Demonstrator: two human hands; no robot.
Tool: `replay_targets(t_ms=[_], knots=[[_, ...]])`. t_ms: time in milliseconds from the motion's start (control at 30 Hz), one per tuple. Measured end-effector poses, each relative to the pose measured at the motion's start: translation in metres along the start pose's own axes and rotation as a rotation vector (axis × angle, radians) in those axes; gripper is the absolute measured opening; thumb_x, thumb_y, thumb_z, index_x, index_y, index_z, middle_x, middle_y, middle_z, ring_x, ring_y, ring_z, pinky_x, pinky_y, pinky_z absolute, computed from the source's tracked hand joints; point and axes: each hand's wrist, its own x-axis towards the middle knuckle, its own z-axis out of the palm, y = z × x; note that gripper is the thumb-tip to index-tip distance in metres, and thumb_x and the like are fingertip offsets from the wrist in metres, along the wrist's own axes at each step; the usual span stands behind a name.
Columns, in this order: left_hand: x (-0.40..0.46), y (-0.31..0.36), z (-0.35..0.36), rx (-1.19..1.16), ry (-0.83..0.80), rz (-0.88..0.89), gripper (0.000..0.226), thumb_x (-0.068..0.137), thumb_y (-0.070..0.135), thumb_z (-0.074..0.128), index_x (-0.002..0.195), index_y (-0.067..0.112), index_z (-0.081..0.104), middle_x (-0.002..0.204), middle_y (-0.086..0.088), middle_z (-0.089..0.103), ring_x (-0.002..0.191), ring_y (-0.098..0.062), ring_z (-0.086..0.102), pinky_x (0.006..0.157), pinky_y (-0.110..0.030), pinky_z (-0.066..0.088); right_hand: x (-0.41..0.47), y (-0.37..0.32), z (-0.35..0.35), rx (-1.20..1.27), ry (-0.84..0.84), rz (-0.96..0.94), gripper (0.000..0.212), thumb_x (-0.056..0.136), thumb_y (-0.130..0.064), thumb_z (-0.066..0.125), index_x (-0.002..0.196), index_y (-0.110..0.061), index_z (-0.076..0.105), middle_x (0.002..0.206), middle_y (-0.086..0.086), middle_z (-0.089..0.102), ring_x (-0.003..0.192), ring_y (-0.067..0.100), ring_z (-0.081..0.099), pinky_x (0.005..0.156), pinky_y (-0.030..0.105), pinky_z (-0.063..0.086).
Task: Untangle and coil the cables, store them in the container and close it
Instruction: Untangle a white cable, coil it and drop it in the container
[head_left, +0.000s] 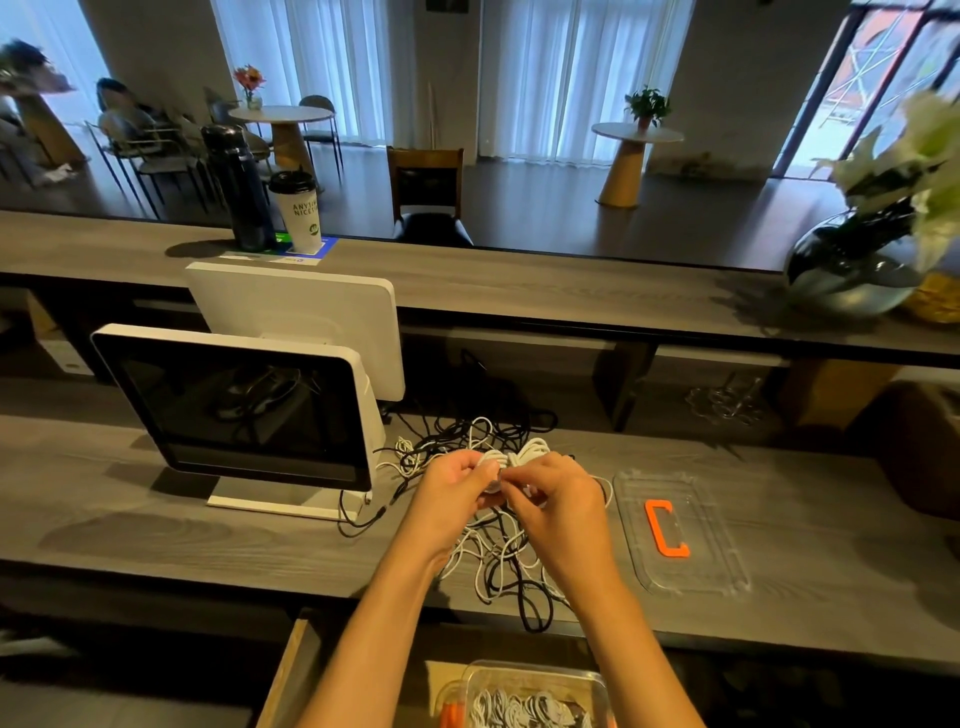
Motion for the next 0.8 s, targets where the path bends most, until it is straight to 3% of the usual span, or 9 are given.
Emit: replay_targets(t_ms=[67, 133, 300, 467, 600, 800], knots=[[0.001, -0.001, 0.004, 0.107, 0.045, 0.050, 0.019, 0.101, 0.011, 0.052, 0.090, 0.009, 0.067, 0.078, 0.002, 0.071, 0.072, -0.003, 0.068, 0.065, -0.016, 0.051, -0.002, -0.001, 0.004, -0.052, 0.029, -0.041, 0.014, 0.083, -0.017, 0.078, 0.096, -0.022, 0.079, 0.082, -0.005, 0.064, 0.079, 0.012, 0.056, 0.066, 0.030, 0.052], [0.000, -0.003, 0.006, 0.123, 0.072, 0.073, 0.020, 0.101, 0.015, 0.054, 0.088, 0.011, 0.069, 0.077, 0.001, 0.071, 0.075, -0.008, 0.069, 0.065, -0.017, 0.052, -0.002, -0.003, 0.005, -0.044, 0.079, -0.020, 0.012, 0.083, -0.016, 0.078, 0.094, -0.020, 0.079, 0.080, -0.003, 0.064, 0.078, 0.013, 0.057, 0.065, 0.031, 0.052], [-0.004, 0.002, -0.005, -0.295, -0.089, -0.086, 0.017, 0.100, 0.007, 0.053, 0.099, 0.000, 0.068, 0.092, -0.009, 0.074, 0.092, -0.017, 0.072, 0.078, -0.024, 0.056, 0.001, -0.005, 0.002, 0.023, 0.056, 0.035, 0.012, 0.087, -0.016, 0.075, 0.097, -0.019, 0.078, 0.084, -0.007, 0.063, 0.083, 0.011, 0.057, 0.071, 0.021, 0.047], [-0.002, 0.002, -0.008, -0.369, -0.092, -0.155, 0.017, 0.097, -0.001, 0.053, 0.106, -0.005, 0.066, 0.101, -0.016, 0.073, 0.101, -0.026, 0.069, 0.092, -0.035, 0.056, 0.002, 0.000, -0.002, 0.061, 0.041, 0.034, 0.011, 0.085, -0.021, 0.077, 0.096, -0.022, 0.079, 0.085, -0.010, 0.067, 0.083, 0.007, 0.061, 0.072, 0.030, 0.055], [-0.002, 0.003, -0.001, -0.322, -0.057, -0.130, 0.015, 0.098, -0.002, 0.052, 0.100, -0.001, 0.067, 0.088, -0.008, 0.075, 0.086, -0.017, 0.071, 0.077, -0.026, 0.058, 0.001, -0.002, -0.002, -0.084, 0.089, -0.024, 0.012, 0.081, -0.020, 0.080, 0.093, -0.023, 0.079, 0.082, -0.007, 0.068, 0.077, 0.012, 0.062, 0.064, 0.033, 0.056], [-0.001, -0.004, 0.011, -0.044, 0.054, 0.055, 0.013, 0.098, 0.006, 0.058, 0.095, 0.012, 0.069, 0.092, -0.005, 0.075, 0.088, -0.016, 0.071, 0.082, -0.030, 0.058, -0.003, 0.001, 0.003, -0.163, 0.188, -0.060, 0.014, 0.076, -0.012, 0.084, 0.088, -0.017, 0.078, 0.076, -0.004, 0.067, 0.069, 0.013, 0.061, 0.057, 0.030, 0.054]])
